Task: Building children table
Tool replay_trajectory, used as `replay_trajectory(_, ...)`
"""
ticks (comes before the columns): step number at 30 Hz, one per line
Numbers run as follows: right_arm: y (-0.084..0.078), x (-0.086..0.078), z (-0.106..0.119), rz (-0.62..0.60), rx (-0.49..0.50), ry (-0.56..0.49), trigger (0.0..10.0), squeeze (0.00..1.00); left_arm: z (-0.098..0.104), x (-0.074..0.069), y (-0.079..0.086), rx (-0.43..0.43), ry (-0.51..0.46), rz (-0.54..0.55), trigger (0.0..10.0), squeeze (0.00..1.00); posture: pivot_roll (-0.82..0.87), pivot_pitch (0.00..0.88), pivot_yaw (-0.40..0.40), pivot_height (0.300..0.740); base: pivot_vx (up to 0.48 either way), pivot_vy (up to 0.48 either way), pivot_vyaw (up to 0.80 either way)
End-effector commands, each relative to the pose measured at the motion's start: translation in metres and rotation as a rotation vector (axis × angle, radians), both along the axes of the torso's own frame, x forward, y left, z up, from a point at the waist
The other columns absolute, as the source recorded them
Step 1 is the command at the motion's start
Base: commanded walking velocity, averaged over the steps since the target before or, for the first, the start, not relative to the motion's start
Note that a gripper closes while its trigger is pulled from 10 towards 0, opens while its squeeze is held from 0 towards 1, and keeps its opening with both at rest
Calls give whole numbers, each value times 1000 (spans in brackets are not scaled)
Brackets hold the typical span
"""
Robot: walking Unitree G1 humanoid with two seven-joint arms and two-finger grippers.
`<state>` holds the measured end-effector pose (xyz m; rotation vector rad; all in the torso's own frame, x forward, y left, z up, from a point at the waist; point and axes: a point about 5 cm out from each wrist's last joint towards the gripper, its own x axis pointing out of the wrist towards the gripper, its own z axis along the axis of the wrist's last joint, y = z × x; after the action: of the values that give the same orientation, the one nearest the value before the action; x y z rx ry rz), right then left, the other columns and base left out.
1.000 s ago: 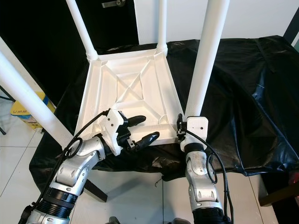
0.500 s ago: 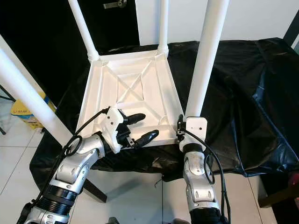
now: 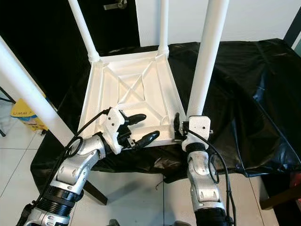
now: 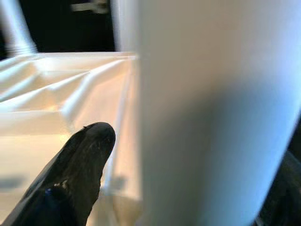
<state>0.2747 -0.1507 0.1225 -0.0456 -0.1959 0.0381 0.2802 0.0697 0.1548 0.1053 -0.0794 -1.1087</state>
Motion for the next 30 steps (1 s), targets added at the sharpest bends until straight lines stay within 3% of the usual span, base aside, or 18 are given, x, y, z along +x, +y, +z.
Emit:
replay_trajectory(1,0,-4,-2,45,15,0,10000,0,-3,1,2,5,-10,60,10000,0,-123,25,32,740,0,0,0)
replay_trajectory(3,-11,-8,-5,145,-1,10,10000,0,-4,3,3,11,-13,62,10000,0,-126,19,39,740,0,0,0)
replay_trajectory(9,-18,-5,-5,226,-32,21,10000,0,-3,6,6,8,0,56,10000,0,-119,23,51,740,0,0,0)
replay_trajectory(16,-32,10,-1,387,-119,52,10000,0,-5,1,5,33,10,9,10000,0,-111,30,63,740,0,0,0)
replay_trajectory(17,-32,16,1,456,-139,69,10000,0,-5,0,5,33,8,8,10000,0,-107,29,60,740,0,0,0)
replay_trajectory(20,-32,20,3,508,-153,79,10000,0,-4,0,4,31,5,9,10000,0,-107,29,60,740,0,0,0)
replay_trajectory(21,-30,30,7,583,-182,87,10000,0,-3,0,2,21,5,14,10000,0,-101,29,56,740,0,0,0)
replay_trajectory(27,-22,45,11,686,-238,110,10000,0,-4,-1,2,23,0,20,10000,0,-82,26,38,740,0,0,0)
replay_trajectory(28,-22,46,11,698,-244,118,4196,0,-4,-1,3,23,-2,25,10000,0,-73,25,30,740,0,0,0)
replay_trajectory(29,-22,46,11,698,-244,118,4196,0,-4,-1,3,23,-2,25,10000,0,-73,25,30,740,0,0,0)
replay_trajectory(30,-22,47,10,712,-248,129,2706,0,-3,-1,4,22,-4,31,10000,0,-68,26,26,740,0,0,0)
